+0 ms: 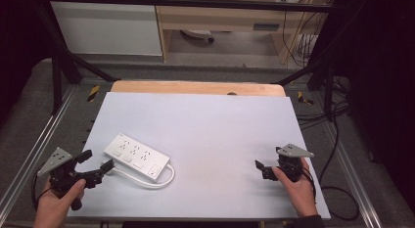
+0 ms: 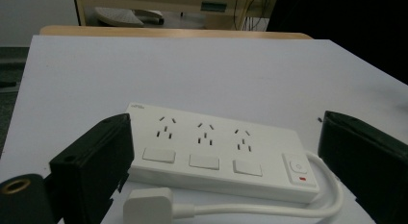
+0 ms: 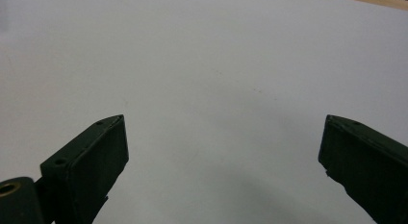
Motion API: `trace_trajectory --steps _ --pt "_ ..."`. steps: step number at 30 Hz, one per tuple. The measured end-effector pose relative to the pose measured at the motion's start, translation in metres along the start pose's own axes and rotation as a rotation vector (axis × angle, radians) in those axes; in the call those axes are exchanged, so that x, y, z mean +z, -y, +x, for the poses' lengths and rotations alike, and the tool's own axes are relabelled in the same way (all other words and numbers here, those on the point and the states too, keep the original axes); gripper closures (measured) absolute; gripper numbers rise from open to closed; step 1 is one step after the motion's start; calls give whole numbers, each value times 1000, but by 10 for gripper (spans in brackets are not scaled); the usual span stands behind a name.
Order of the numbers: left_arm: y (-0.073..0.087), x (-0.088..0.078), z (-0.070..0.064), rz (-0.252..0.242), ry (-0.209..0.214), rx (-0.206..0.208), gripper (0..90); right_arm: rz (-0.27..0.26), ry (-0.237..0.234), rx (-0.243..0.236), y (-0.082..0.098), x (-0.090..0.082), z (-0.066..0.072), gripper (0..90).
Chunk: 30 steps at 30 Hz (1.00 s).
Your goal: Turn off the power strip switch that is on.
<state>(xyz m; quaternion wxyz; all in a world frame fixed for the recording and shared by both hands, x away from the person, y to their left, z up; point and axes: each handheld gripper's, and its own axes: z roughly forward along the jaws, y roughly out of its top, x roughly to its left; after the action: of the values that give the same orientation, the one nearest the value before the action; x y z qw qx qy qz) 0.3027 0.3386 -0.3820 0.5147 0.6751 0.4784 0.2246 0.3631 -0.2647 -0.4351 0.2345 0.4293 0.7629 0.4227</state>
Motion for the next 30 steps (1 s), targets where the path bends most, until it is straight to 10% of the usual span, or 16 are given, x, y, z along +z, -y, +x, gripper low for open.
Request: trace_trajectory --steps 30 --pt "-13 4 -8 4 12 57 59 -4 -5 -6 0 -1 1 36"
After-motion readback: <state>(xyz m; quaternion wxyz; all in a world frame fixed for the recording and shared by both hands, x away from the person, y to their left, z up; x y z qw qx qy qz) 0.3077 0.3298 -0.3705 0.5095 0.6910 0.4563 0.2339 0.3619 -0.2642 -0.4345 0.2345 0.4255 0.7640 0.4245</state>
